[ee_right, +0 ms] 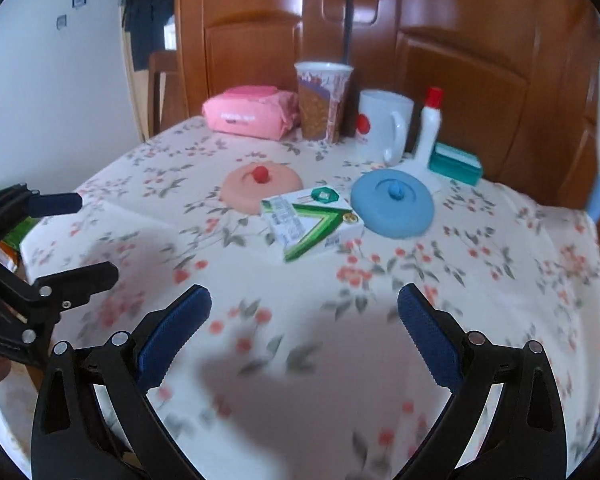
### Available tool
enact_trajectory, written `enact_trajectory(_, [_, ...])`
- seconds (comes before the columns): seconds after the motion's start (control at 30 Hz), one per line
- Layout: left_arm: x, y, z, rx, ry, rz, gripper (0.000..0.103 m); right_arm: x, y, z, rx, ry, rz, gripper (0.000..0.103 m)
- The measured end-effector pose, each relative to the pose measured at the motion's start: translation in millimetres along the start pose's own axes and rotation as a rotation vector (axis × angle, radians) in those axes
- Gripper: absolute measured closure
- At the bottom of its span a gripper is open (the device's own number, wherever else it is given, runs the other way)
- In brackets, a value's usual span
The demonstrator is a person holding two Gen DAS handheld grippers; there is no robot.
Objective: Collect trash
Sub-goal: 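Move right tool to the white-green medicine box and grip it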
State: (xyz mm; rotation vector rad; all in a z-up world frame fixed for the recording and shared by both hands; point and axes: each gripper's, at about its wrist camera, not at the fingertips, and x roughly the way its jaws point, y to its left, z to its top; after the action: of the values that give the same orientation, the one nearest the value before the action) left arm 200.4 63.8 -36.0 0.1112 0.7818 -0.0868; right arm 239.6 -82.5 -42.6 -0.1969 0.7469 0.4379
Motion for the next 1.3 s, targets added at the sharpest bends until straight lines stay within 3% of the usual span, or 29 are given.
enact_trajectory(0.3, [38,15,18,-0.017,0.032,-0.003,0.005,59,-7,27,-0.081,0.056,0.023,0.006])
enact_trajectory(0.6, [57,20,23,-0.028,0.051,-0.014,0.005,88,-8,41,-0.087,0.108,0.035,0.007])
enact_trajectory(0.67, [60,22,25,-0.033,0.054,-0.016,0.005,92,-6,43,-0.098,0.116,0.027,0.008])
enact_trajectory(0.73, [62,22,26,-0.038,0.058,-0.019,0.005,93,-1,44,-0.123,0.119,-0.002,0.018])
enact_trajectory(0.83, [65,23,27,-0.044,0.065,-0.016,0.005,89,4,41,-0.126,0.131,-0.035,0.024])
enact_trajectory(1.1, [68,21,29,-0.039,0.073,-0.009,0.005,85,0,40,-0.121,0.128,0.010,0.026])
enact_trajectory(1.3, [68,20,29,-0.042,0.077,-0.010,0.005,98,3,46,-0.238,0.146,0.021,0.022])
